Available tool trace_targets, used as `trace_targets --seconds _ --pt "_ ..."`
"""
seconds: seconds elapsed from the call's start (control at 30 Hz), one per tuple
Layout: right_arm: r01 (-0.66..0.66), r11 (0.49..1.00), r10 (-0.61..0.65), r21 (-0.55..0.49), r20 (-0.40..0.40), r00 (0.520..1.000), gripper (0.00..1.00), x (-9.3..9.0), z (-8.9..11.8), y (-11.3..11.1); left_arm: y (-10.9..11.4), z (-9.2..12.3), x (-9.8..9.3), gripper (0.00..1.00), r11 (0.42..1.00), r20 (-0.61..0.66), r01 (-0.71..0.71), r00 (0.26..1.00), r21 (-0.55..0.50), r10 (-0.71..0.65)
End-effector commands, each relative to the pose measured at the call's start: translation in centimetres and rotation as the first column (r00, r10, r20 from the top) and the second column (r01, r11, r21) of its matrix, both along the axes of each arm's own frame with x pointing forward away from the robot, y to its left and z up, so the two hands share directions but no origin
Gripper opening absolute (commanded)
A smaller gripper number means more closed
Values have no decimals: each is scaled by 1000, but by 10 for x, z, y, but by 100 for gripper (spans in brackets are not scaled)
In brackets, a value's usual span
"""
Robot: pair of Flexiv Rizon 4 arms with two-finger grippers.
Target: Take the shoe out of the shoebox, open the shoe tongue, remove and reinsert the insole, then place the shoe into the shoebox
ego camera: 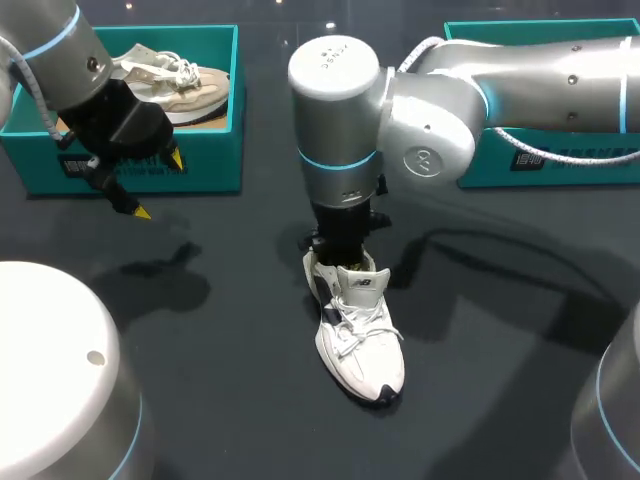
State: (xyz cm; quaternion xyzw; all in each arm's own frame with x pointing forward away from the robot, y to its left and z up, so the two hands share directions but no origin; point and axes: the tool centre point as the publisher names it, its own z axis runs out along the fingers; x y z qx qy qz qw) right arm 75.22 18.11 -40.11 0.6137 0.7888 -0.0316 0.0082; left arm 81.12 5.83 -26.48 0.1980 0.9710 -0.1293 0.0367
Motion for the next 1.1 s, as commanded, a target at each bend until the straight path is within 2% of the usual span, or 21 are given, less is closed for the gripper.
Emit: trace_targets --seconds 0.03,0.17,0.37,0.5,0.67,0.77,0.83,1.0,1.07,1.1 --pt "18 1000 -18 -14 2 1000 0 -15 -2 -7 0 0 0 100 1000 1 0 1000 3 0" --pt "31 998 -29 -59 31 999 0 -18 23 -6 0 0 0 100 1000 1 0 1000 3 0" --pt "6 996 -2 -94 39 999 0 -10 45 -6 0 0 0 100 1000 1 0 1000 3 0" --pt "-7 997 7 -79 -3 1000 0 -7 50 -8 0 0 0 100 1000 1 0 1000 3 0" --pt "-21 999 18 -47 -63 998 0 -10 44 -15 0 0 0 100 1000 1 0 1000 3 0" --pt "-20 998 15 -55 -87 996 12 -15 43 -17 0 0 0 100 1000 1 0 1000 3 0" --pt "-20 998 13 -64 -107 994 26 -18 43 -17 0 0 0 100 1000 1 0 1000 3 0" --pt "-22 997 12 -70 -141 990 37 -28 44 -14 0 0 0 100 1000 1 0 1000 3 0" --pt "-24 997 12 -76 -151 988 47 -30 44 -10 0 0 0 100 1000 1 0 1000 3 0" --pt "-28 996 16 -80 -153 988 59 -32 44 -8 0 0 0 100 1000 1 0 1000 3 0"
